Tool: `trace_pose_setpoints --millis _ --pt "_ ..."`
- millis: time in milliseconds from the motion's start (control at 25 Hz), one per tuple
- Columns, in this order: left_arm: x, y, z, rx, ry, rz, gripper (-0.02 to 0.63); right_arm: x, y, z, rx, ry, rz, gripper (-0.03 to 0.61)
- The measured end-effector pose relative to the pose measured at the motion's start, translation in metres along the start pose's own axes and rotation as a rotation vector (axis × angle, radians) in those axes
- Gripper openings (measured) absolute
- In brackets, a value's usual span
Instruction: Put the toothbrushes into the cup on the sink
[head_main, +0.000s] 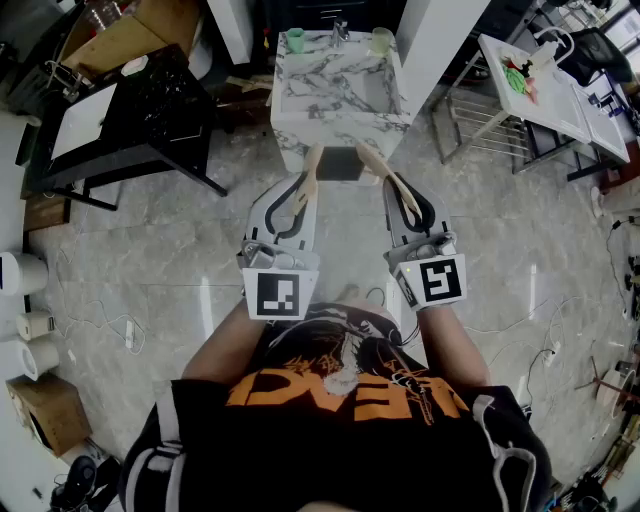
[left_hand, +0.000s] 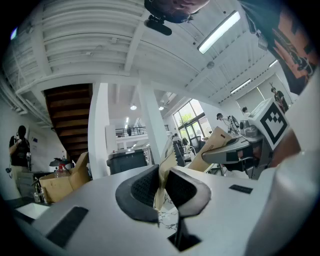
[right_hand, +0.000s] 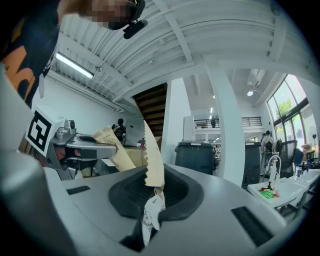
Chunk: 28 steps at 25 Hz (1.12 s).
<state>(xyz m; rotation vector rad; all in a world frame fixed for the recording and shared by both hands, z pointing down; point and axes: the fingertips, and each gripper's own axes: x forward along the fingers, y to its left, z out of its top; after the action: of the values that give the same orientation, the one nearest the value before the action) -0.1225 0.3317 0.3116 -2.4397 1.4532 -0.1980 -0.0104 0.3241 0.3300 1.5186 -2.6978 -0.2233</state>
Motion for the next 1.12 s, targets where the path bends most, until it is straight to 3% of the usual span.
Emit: trace_pose_setpoints --millis 680,1120 --pt "0.019 -0.015 0.000 0.005 0.006 0.004 0.051 -0.013 -0.028 -0.004 0.053 -0.016 -0.015 0.041" --pt "0.045 -0.059 0.022 0.039 0.005 0.035 0.051 -0.054 -0.084 -0.005 0.042 -0.043 0.001 0.041"
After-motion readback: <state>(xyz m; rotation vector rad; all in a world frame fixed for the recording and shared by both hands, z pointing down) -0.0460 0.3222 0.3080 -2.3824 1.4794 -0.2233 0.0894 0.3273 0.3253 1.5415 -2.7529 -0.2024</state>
